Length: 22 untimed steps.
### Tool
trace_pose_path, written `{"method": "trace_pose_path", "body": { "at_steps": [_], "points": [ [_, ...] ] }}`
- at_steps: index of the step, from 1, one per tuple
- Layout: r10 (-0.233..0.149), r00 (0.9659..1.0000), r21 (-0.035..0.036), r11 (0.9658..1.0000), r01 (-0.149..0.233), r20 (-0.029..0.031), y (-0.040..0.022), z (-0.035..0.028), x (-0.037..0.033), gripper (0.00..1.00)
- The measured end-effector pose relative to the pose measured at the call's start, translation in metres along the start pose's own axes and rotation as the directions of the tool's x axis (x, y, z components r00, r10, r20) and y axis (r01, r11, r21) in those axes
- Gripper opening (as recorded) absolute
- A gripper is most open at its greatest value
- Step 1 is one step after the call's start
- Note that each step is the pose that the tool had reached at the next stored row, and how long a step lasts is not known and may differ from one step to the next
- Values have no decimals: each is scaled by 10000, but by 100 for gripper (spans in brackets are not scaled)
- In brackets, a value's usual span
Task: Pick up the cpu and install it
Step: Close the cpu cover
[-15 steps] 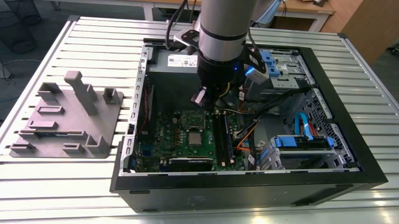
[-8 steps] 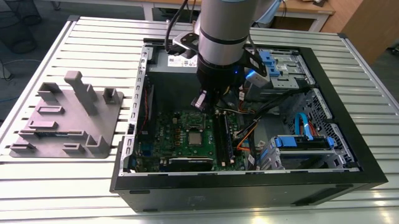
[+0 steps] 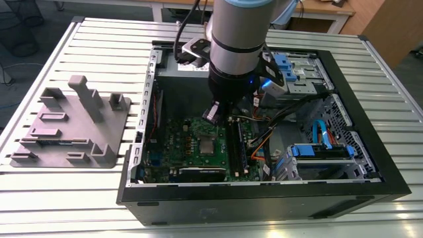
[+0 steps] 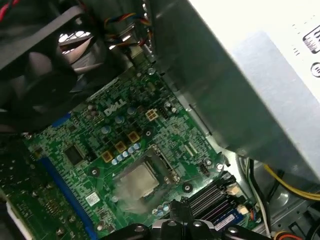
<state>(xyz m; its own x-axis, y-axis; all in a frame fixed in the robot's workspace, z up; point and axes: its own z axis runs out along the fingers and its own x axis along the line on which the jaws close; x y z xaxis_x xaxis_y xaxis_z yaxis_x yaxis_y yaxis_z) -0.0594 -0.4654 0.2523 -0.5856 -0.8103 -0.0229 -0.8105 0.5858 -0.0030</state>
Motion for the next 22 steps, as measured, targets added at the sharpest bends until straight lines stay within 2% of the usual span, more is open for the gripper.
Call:
{"method": "trace_pose_path", "body": {
  "at_steps": [3,5,22],
  "points": [
    [-6,10000,0,10000,6,0,-8,0,12,11],
    [-7,10000,0,10000,7,0,-34,-1,46,11],
    [-7,10000,-3,10000,7,4,-49,-1,68,11]
  ]
}}
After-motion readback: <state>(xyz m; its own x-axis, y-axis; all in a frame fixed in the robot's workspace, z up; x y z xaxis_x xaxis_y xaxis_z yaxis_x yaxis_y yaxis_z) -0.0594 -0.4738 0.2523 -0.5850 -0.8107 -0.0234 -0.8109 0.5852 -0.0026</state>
